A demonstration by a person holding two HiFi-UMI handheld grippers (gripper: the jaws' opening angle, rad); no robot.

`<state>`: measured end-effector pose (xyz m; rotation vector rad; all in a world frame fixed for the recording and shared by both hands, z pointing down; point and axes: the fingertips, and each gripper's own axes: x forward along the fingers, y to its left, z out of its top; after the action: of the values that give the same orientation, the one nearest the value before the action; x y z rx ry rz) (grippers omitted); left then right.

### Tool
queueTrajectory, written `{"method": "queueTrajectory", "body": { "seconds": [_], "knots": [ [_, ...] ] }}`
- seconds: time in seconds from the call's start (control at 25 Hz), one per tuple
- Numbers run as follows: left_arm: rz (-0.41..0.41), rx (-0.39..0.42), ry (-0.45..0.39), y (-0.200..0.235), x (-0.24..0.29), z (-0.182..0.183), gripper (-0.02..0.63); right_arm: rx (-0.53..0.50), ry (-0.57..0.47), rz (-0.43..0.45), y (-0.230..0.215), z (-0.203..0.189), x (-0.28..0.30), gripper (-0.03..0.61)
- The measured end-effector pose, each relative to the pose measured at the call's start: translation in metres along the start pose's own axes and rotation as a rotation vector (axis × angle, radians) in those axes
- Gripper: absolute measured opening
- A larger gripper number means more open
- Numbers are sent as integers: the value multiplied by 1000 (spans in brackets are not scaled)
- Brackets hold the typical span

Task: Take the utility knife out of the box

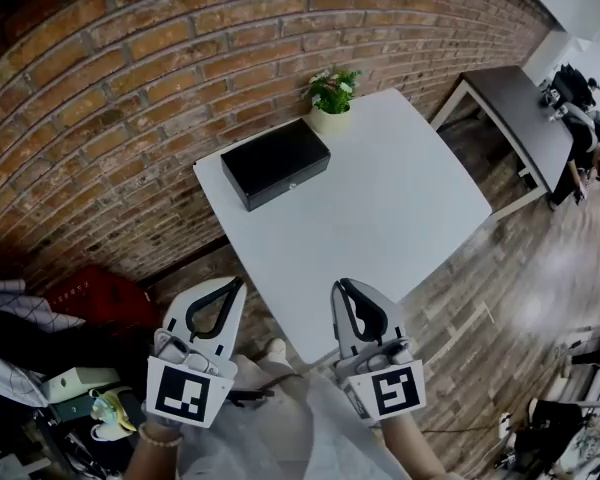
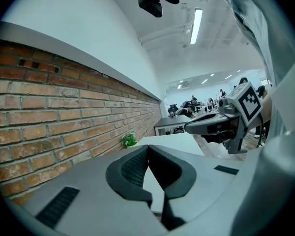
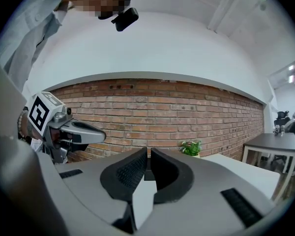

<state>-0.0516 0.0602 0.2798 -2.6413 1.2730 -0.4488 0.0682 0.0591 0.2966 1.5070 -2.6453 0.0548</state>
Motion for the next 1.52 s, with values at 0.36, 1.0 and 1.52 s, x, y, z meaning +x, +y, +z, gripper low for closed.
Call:
{"method": "queueTrajectory", "body": {
  "seconds": [0.36, 1.0, 1.52],
  "knots": [
    [3, -12, 2, 8, 19, -2, 18, 7, 15, -37, -21, -3, 11, 54],
    [-49, -87, 45, 51, 83, -38, 18, -26, 78, -59, -43, -15, 89, 55],
    [-129, -67, 95, 77, 131, -73, 18, -32, 119, -65, -69, -53, 153, 55]
  ]
}}
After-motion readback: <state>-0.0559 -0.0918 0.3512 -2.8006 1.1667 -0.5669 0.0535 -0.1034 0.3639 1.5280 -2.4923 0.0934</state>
